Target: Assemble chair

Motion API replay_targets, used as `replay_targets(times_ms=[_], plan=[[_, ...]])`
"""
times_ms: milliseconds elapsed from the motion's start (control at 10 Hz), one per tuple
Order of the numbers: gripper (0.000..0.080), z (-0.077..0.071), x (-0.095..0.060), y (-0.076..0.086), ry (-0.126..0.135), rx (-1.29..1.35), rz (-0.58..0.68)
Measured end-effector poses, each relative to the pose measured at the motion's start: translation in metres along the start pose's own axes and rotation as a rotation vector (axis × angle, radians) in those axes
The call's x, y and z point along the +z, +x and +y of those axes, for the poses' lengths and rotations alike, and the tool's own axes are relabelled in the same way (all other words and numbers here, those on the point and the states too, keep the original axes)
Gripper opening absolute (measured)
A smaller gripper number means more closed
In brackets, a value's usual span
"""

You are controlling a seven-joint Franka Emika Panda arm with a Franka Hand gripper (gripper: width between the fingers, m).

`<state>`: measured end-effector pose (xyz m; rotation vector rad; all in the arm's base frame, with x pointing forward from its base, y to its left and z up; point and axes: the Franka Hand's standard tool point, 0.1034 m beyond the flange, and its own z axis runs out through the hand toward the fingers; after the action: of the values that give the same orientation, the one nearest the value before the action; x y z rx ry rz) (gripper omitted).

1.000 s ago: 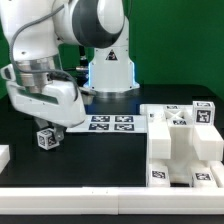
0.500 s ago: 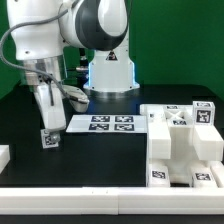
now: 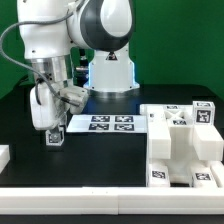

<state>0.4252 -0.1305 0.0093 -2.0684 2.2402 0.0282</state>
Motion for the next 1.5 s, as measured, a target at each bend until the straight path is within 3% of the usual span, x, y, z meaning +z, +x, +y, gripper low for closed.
replay_targets(times_ms=[100, 200, 300, 400, 500, 900, 1200, 1300, 1400, 1500], plan=[[0.05, 0.0, 0.0, 0.0, -0.001, -0.024, -0.001], [0.05, 0.0, 0.0, -0.003, -0.018, -0.101, -0.015], [0.0617, -0.001, -0.004, -0.003, -0.034, -0.294, -0.023], [0.0639, -0.001, -0.005, -0.001, -0.044, -0.456, -0.025], [0.0639, 0.0, -0.005, 0.0, -0.053, -0.643, -0.025], [0.0649, -0.001, -0.006, 0.004, -0.06, -0.955, -0.022], [0.0649, -0.015, -0.01, 0.008, -0.083, -1.537, 0.03], [0.0649, -0.012, -0.008, 0.003, -0.085, -1.462, -0.01], [0.0553, -0.013, -0.009, 0.004, -0.083, -1.462, -0.005], [0.0407, -0.01, -0.007, -0.001, -0.093, -1.451, -0.047]])
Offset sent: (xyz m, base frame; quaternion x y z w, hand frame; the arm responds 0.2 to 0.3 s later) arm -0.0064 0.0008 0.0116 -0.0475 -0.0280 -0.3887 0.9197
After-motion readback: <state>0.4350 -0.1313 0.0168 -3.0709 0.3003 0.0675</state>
